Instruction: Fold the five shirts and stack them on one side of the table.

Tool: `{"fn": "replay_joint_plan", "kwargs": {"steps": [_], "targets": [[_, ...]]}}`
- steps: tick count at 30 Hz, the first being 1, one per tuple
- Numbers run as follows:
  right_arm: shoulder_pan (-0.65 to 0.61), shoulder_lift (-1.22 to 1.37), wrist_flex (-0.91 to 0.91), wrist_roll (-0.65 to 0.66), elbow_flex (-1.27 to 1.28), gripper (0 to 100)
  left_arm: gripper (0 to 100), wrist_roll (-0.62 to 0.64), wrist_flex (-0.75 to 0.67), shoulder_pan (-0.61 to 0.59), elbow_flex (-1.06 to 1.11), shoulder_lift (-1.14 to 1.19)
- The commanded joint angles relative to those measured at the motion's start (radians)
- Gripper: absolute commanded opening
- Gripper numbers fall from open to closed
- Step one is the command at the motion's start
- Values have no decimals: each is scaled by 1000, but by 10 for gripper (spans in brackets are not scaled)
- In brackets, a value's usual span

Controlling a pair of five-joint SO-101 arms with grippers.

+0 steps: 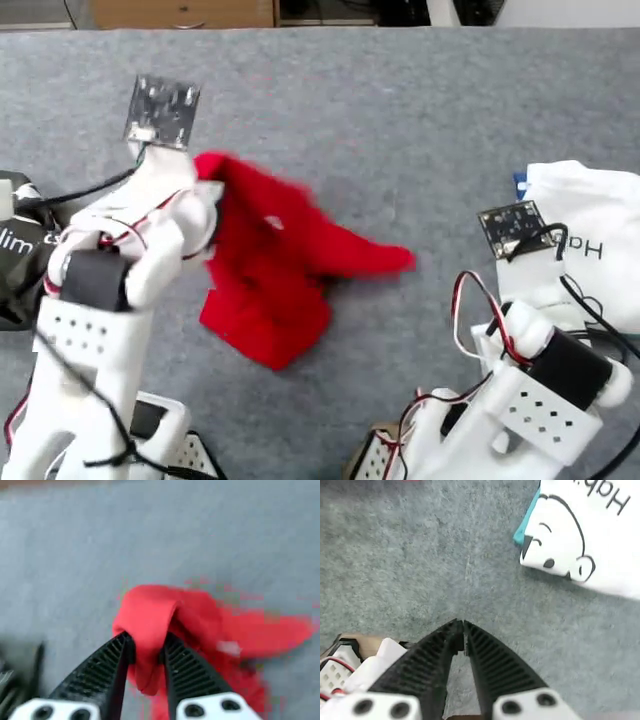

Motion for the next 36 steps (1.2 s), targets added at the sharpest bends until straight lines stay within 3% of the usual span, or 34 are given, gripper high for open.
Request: {"fn": "replay_joint_plan", "kwargs": {"steps": [1,6,10,13,17,26,36], "targets": [[-76,-1,-21,2,2,2,18,-130,14,-167,155,-22],[-216,-1,-31,0,2,2,18,-347,11,-338,324,-22],[-297,1,-94,-78,-1,2,19,-502,17,-422,361,-22],[-387,4,-114,-104,1,2,77,-566,17,-457,361,-22],[-487,76,-114,-126,-15,2,207,-569,17,-506,336,-24],[-624,367,-132,-167,-265,4,206,-569,133,-624,175,-24],[-862,796,-149,-164,-582,5,206,-482,144,-942,161,-22]]}}
